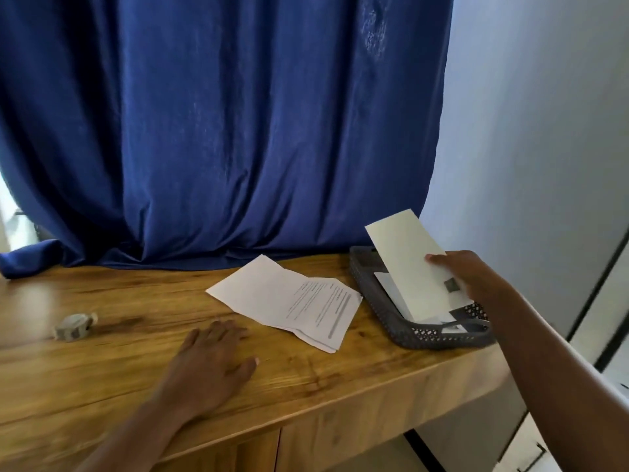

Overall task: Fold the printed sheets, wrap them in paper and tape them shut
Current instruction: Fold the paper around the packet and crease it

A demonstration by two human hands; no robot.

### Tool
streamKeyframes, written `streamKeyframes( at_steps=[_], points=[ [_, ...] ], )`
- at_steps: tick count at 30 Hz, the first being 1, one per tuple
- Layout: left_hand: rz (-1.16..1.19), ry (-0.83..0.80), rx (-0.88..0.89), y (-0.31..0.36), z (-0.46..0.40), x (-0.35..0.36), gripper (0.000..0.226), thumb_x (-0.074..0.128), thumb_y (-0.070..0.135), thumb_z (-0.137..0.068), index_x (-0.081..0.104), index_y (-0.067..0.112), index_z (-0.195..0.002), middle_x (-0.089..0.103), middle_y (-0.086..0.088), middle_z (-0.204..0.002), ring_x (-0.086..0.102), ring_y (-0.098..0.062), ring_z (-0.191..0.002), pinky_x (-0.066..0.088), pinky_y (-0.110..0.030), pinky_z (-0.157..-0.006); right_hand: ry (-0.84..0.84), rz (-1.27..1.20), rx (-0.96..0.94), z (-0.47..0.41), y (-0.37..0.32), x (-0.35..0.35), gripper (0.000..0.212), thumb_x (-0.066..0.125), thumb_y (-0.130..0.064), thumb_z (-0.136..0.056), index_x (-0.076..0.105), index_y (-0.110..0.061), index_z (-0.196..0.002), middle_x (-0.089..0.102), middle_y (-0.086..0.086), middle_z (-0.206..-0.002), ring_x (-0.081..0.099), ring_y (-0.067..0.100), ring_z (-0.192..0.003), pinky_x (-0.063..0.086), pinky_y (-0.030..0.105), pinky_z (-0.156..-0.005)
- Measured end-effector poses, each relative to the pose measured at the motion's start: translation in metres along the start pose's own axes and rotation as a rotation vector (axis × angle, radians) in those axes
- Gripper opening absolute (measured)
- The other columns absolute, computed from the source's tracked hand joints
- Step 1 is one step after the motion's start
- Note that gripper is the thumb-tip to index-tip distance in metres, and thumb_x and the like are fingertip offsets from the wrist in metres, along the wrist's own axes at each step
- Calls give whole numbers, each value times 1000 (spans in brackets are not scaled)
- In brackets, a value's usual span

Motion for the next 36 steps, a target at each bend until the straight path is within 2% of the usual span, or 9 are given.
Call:
streamKeyframes(
  at_steps=[5, 10, 14, 16, 20, 24, 28, 31, 36],
  points=[
    [-24, 7, 9, 0, 0, -2, 96, 3, 84, -72, 30, 42, -153, 24, 13, -167, 15, -8, -156, 10, -36, -128, -45, 306, 194, -23, 30, 11, 42, 80, -20, -86, 62, -1, -119, 64, 21, -119, 66, 36, -79, 54, 35, -57],
    [-8, -6, 12, -1, 0, -2, 81, 19, 85, -83, 32, 44, -152, 26, 15, -165, 18, -8, -154, 12, -36, -126, -52, 684, 202, -19, 33, 24, 53, 62, -31, -100, 51, -1, -142, 48, 17, -150, 49, 35, -135, 41, 39, -106],
    [-14, -2, 4, 1, 0, -4, 62, 35, 72, -97, 32, 44, -152, 25, 15, -165, 19, -8, -153, 11, -35, -125, -15, 782, 200, -29, 45, 14, 68, 85, -41, -77, 61, -7, -131, 63, 15, -130, 62, 32, -109, 49, 35, -92],
    [-10, -1, 6, 1, 0, -4, 62, 35, 72, -96, 32, 44, -152, 26, 15, -165, 20, -8, -153, 12, -35, -125, 45, 843, 89, -32, 38, 11, 72, 84, -59, -64, 66, -18, -120, 70, 9, -114, 66, 31, -99, 54, 40, -89],
    [11, 4, 4, 2, 1, -5, 70, 29, 79, -90, 34, 43, -150, 28, 16, -162, 22, -7, -151, 12, -35, -126, 106, 856, -265, 13, -38, 44, 46, 70, -56, -83, 62, -20, -110, 67, 3, -103, 64, 27, -94, 51, 39, -80],
    [40, 28, 17, 3, 3, -6, 77, 20, 82, -83, 36, 44, -148, 32, 18, -159, 25, -5, -148, 13, -32, -124, -252, 733, -606, 85, -86, 129, 51, 67, -61, -85, 66, -25, -121, 66, -8, -116, 62, 12, -102, 51, 32, -86],
    [61, 27, 9, 2, 4, -5, 82, 19, 81, -80, 39, 42, -149, 33, 14, -161, 24, -7, -151, 15, -37, -127, -511, 884, -708, 152, -73, 214, 75, 63, -79, -75, 57, -35, -136, 60, -10, -134, 58, 13, -118, 49, 39, -100],
    [48, 26, -10, 2, 3, -6, 63, 40, 70, -95, 39, 39, -150, 32, 12, -163, 22, -9, -153, 12, -38, -128, -472, 1251, -822, 172, -58, 255, 75, 61, -70, -79, 50, -30, -142, 54, 1, -141, 53, 24, -126, 45, 44, -101],
    [60, 50, -11, -1, 1, -5, 61, 44, 67, -96, 42, 38, -150, 35, 12, -162, 23, -10, -153, 12, -39, -128, -311, 1421, -898, 187, -61, 279, 32, 58, -38, -95, 64, -18, -119, 67, 7, -115, 64, 23, -99, 46, 36, -85]
  ],
)
Point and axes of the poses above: each hand's wrist, its own z-axis away from the middle knuckle, its own x-axis out of the palm, y = z × x, the point moved 6 cm from there along -z, towards the middle knuckle
